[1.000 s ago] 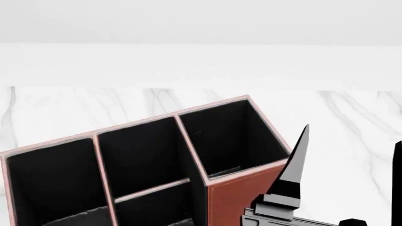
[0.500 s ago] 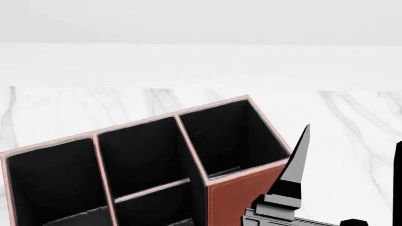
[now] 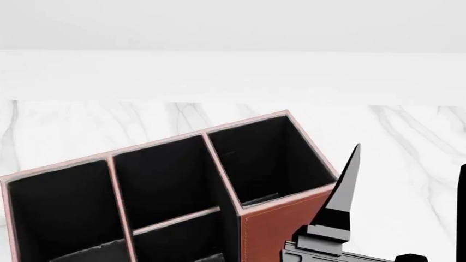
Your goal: Pick up the book and place it in the front compartment of the caddy.
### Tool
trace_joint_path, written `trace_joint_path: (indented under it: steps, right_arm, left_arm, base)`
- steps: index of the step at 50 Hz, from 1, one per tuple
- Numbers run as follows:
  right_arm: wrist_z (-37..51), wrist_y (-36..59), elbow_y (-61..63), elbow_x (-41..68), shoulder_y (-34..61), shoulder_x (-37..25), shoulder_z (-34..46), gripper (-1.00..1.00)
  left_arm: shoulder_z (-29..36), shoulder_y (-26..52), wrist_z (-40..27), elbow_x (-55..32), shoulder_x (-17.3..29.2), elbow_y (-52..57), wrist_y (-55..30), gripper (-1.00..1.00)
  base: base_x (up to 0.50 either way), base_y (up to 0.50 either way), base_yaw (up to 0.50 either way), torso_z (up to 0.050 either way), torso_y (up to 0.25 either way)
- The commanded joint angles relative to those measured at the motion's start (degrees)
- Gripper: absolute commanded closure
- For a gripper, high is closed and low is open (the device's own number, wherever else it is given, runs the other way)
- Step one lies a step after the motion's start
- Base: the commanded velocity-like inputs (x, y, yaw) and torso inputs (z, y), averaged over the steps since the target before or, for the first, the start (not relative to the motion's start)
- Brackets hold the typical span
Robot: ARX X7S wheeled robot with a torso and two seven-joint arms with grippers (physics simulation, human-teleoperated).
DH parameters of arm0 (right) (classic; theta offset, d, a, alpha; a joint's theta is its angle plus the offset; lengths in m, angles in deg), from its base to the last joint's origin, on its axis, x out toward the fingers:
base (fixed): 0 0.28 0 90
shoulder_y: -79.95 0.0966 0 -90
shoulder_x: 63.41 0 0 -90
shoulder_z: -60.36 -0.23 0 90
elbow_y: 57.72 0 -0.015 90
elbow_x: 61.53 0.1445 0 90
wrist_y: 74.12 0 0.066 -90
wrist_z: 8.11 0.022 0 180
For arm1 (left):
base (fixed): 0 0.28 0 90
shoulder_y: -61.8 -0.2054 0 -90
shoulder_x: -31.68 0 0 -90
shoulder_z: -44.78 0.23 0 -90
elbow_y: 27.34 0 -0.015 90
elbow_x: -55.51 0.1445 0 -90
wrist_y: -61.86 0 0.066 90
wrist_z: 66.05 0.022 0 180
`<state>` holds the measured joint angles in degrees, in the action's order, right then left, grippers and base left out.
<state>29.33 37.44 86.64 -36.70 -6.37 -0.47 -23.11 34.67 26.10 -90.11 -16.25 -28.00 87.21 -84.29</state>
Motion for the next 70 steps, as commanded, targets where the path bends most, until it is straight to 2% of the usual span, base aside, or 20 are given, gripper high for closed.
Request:
trace_joint_path:
  steps: [1,14,20,26,38,52,60,70]
  right_arm:
    - [-1.8,-0.3,-0.1,-1.1,0.1,1.0,-0.7,-1.0]
    - [-1.4,-0.4,0.1,-0.7,0.1,0.7,-0.9,-1.0]
    - [-1.3,-0.5,0.2,-0.4,0.1,0.5,-1.0,-1.0]
    - [-1.2,-0.3,0.2,-0.6,0.3,0.3,-0.4,-1.0]
    - [-0.9,-0.3,0.1,-0.5,0.4,0.1,-0.1,-1.0]
    - [-0.6,-0.6,0.1,-0.4,0.4,-0.2,0.0,-1.0]
    - [-0.4,-0.6,0.1,-0.3,0.6,-0.4,0.1,-1.0]
    - [-0.2,-0.8,0.1,0.0,0.5,-0.6,0.0,-1.0]
  left_arm:
    - [-1.4,-0.2,2.8,-0.2,-1.7,0.2,-0.1,1.0]
    - [-2.1,1.6,1.6,-1.4,-1.6,1.6,-1.0,1.0]
    - [-3.4,3.4,-1.8,-3.9,-1.3,5.0,-2.3,1.0]
    - [-6.5,7.5,-5.7,-11.6,0.0,9.3,-4.2,1.0]
    - [-11.2,17.9,-8.8,-22.8,2.8,11.7,-6.8,1.0]
    - [-14.5,29.5,-5.2,-29.4,4.1,7.1,-10.5,1.0]
    - [-16.9,35.1,0.2,-29.9,4.8,3.2,-12.1,1.0]
    - [-17.7,41.4,3.3,-29.7,3.8,-0.6,-14.9,1.0]
  base:
    - [0.0,0.0,0.0,0.0,0.0]
    - [0.0,0.0,0.0,0.0,0.0]
    - [0.0,0.0,0.0,0.0,0.0]
    - [0.0,0.0,0.0,0.0,0.0]
    - [0.0,0.0,0.0,0.0,0.0]
    - [0.0,0.0,0.0,0.0,0.001]
    - [0.0,0.0,0.0,0.0,0.001]
    - [0.0,0.0,0.0,0.0,0.001]
